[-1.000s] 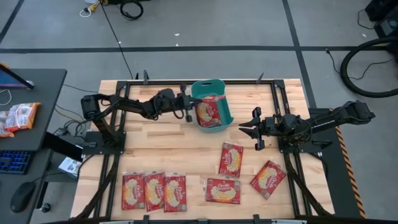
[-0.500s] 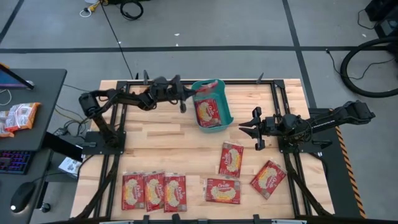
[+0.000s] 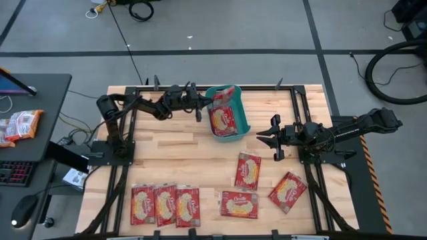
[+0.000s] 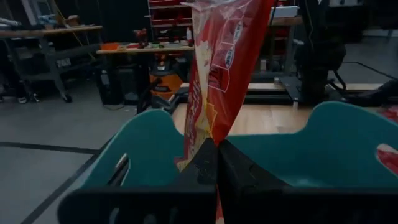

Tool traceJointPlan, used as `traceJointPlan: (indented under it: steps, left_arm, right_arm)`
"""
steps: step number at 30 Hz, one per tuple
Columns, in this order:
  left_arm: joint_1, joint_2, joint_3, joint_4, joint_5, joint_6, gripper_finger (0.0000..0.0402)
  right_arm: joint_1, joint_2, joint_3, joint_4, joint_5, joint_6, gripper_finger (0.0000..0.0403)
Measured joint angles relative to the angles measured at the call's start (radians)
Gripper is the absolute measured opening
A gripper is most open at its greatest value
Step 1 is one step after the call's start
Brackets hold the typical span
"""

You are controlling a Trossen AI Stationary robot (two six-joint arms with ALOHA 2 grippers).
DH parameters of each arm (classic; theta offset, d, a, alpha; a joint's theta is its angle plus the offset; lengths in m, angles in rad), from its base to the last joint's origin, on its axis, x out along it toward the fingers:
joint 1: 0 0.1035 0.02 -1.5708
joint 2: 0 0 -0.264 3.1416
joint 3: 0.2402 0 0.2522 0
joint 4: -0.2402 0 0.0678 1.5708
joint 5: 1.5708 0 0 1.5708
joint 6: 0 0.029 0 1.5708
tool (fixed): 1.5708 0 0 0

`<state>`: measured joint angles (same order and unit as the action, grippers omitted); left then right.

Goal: Sort popcorn bags into baskets
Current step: Put the red popcorn bag into the green bin

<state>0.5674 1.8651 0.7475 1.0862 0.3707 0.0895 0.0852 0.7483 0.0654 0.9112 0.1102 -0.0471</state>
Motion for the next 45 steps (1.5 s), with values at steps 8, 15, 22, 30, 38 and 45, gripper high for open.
traceJointPlan:
  steps: [8, 15, 22, 30, 38, 45]
  left_arm:
    - [-0.001, 0.051, -0.002, 0.092, 0.034, -0.035, 0.0]
    - [-0.005, 0.056, -0.002, 0.092, 0.052, -0.036, 0.0]
    - [0.002, 0.056, -0.002, 0.083, 0.044, 0.001, 0.0]
    - [0.046, 0.056, -0.002, 0.076, 0.117, 0.009, 0.0]
    - [0.048, 0.056, -0.002, 0.078, 0.133, 0.026, 0.0]
    - [0.034, 0.117, -0.003, 0.177, 0.132, 0.021, 0.0]
  right_arm:
    - [0.0, 0.004, 0.0, -0.005, -0.007, 0.0, 0.0073]
    - [0.0, 0.005, 0.0, -0.004, -0.007, 0.0, 0.0073]
    - [0.0, 0.005, 0.0, -0.003, -0.007, 0.0, 0.0073]
    - [0.0, 0.005, 0.0, 0.0, -0.007, 0.002, 0.0073]
    - [0.0, 0.005, 0.0, 0.001, -0.007, 0.0, 0.0073]
    - [0.0, 0.005, 0.0, 0.0, -0.007, 0.0, 0.0073]
